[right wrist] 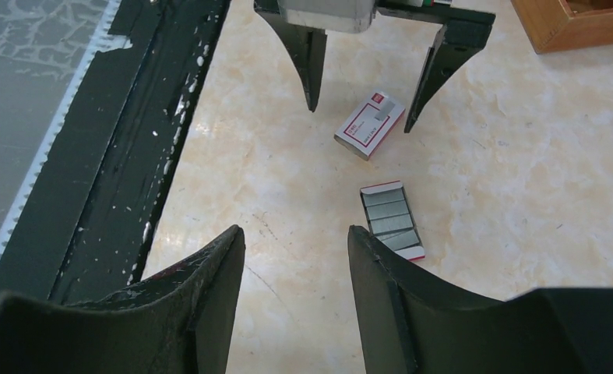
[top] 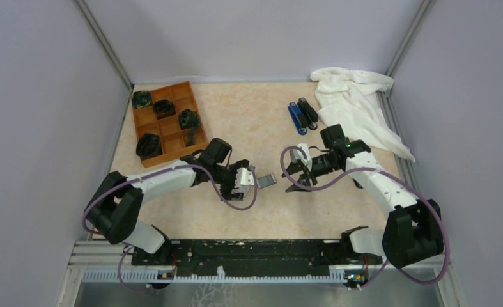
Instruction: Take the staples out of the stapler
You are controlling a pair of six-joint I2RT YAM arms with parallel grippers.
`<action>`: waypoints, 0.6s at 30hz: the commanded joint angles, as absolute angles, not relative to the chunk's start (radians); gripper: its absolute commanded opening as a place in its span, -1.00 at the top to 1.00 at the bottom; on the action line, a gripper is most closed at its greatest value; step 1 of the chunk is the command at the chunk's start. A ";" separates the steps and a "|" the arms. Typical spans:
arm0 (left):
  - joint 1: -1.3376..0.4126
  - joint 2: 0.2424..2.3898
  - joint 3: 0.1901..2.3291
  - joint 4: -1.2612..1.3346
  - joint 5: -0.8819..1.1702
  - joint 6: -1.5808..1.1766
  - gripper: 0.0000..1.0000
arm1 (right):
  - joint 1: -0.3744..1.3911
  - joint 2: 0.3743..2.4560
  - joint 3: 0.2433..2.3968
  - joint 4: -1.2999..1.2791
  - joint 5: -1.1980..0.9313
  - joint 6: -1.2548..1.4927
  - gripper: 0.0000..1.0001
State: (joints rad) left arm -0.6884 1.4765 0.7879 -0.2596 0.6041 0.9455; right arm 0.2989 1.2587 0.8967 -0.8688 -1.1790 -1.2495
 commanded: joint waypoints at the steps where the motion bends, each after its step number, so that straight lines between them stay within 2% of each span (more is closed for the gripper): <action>1: -0.683 1.563 0.869 -0.450 0.576 1.050 -0.73 | 0.303 1.230 0.932 -0.881 -1.221 -1.298 -0.04; 7: -0.680 1.629 0.870 -0.437 0.502 1.062 -0.55 | 0.303 1.232 0.932 -0.882 -1.223 -1.298 -0.04; 10: -0.680 1.631 0.863 -0.408 0.487 1.065 -0.48 | 0.304 1.232 0.935 -0.885 -1.222 -1.299 -0.04; 13: -0.681 1.632 0.858 -0.388 0.469 1.060 -0.31 | 0.303 1.229 0.935 -0.885 -1.221 -1.299 -0.04; 18: -0.697 1.609 0.832 -0.330 0.443 0.995 -0.20 | 0.304 1.230 0.934 -0.882 -1.218 -1.296 -0.04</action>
State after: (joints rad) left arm -0.6857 1.6218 0.8551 -0.3737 0.4988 1.0161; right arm 0.2989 1.2587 0.8974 -0.8833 -1.1786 -1.2652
